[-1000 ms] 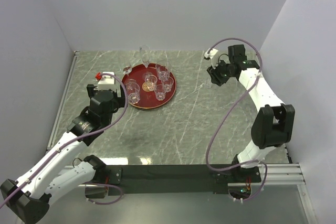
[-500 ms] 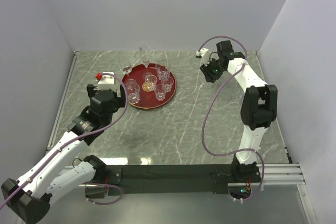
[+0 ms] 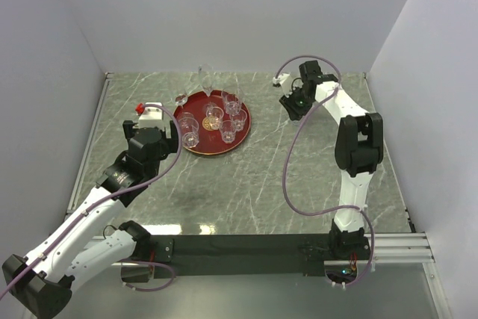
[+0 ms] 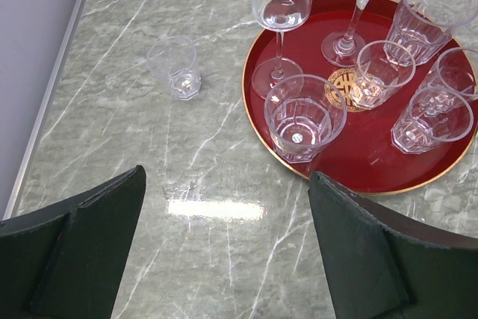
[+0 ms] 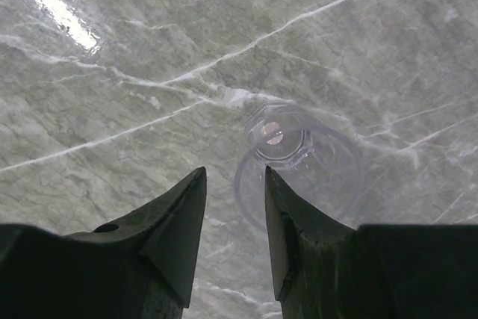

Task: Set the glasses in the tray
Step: Grab a glass with a robot arm

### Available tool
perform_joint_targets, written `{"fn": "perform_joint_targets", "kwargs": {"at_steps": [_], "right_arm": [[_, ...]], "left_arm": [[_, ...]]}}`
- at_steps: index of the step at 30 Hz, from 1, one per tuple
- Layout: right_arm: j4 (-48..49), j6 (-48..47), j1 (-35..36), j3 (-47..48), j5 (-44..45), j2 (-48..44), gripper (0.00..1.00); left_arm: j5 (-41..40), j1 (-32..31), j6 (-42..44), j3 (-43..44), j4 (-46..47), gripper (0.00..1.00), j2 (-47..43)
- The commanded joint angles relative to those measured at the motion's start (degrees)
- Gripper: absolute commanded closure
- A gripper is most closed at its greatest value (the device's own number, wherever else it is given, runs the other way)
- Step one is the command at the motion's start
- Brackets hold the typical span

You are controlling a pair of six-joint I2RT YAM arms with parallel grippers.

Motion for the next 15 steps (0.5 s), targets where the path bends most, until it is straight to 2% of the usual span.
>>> {"fn": "perform_joint_targets", "kwargs": {"at_steps": [1, 5, 8, 11, 14, 15], "right_arm": [[-0.1, 0.9, 0.7, 2.9, 1.6, 0.6, 0.56], [0.1, 1.1, 0.9, 2.8, 2.3, 1.1, 0.61], [0.3, 1.4, 1.2, 2.6, 2.8, 1.4, 0.70], [0.4, 1.6, 1.3, 2.6, 3.3, 1.7, 0.83], [0.6, 1.7, 1.4, 2.6, 3.7, 1.6, 0.92], [0.6, 1.7, 1.4, 2.5, 3.9, 1.4, 1.00]], "left_arm": [[0.0, 0.3, 0.0, 0.2, 2.3, 0.04, -0.5], [0.0, 0.3, 0.0, 0.2, 2.3, 0.04, -0.6], [0.0, 0.3, 0.0, 0.1, 2.3, 0.04, -0.7], [0.0, 0.3, 0.0, 0.2, 2.3, 0.04, -0.8], [0.0, 0.3, 0.0, 0.2, 2.3, 0.04, -0.8], [-0.1, 0.3, 0.0, 0.1, 2.3, 0.04, -0.8]]}}
